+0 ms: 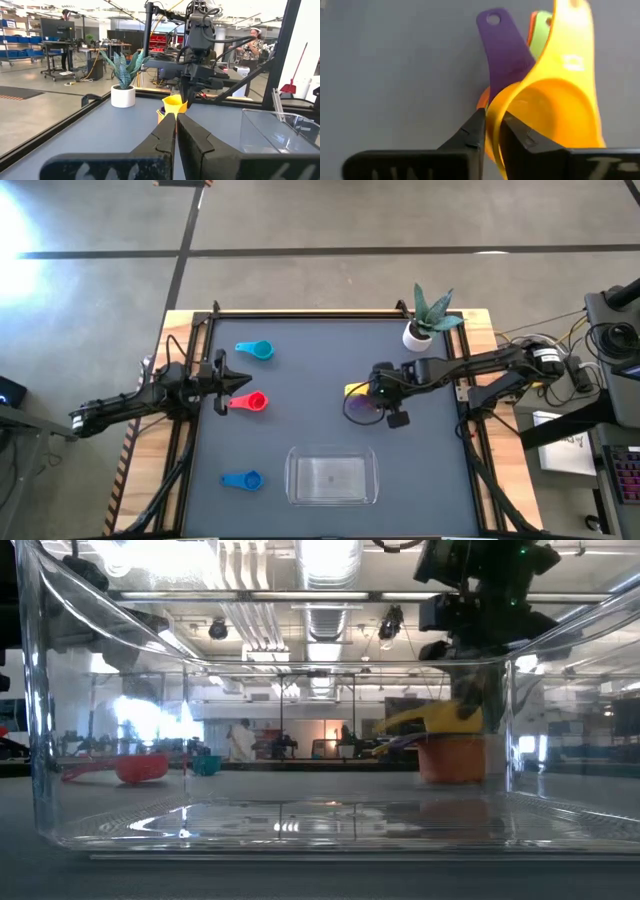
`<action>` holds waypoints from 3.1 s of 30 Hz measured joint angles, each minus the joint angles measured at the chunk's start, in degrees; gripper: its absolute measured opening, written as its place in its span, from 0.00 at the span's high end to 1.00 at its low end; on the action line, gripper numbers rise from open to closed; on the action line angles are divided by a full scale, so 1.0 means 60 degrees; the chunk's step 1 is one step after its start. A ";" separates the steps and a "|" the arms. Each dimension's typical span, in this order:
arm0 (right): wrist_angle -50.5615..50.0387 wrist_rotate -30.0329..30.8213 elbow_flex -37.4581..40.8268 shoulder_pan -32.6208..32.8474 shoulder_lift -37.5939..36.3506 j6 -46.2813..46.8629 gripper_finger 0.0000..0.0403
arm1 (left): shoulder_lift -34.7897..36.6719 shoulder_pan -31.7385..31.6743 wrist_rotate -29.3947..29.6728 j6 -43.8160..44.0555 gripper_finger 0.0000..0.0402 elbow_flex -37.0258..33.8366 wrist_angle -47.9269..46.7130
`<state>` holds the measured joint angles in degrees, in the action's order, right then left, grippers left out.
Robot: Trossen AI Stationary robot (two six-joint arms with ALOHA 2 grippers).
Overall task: Nest measuring cups in basket
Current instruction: Stack the yellow measuring cup on top of the violet measuring cup, then stack the light blue measuring cup on top of the yellow measuring cup
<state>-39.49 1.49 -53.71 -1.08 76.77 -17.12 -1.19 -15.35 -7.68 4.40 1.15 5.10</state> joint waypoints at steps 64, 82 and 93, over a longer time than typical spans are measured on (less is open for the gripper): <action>1.1220 0.3261 0.7325 0.0725 -0.3534 0.3968 0.86 | 0.0000 0.0000 -0.0004 0.0583 1.00 0.0000 0.0004; 1.1494 0.3189 0.7337 0.0717 -0.3552 0.3926 0.85 | -0.0218 0.0000 0.0374 0.2175 1.00 0.0289 0.3058; 1.1497 0.3189 0.7333 0.0717 -0.3552 0.3865 0.85 | -0.4476 0.0006 0.4435 0.1285 1.00 0.5665 -0.4161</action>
<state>29.50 20.62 -9.72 3.22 55.46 6.07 -28.05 -15.32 18.93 12.11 35.14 -19.86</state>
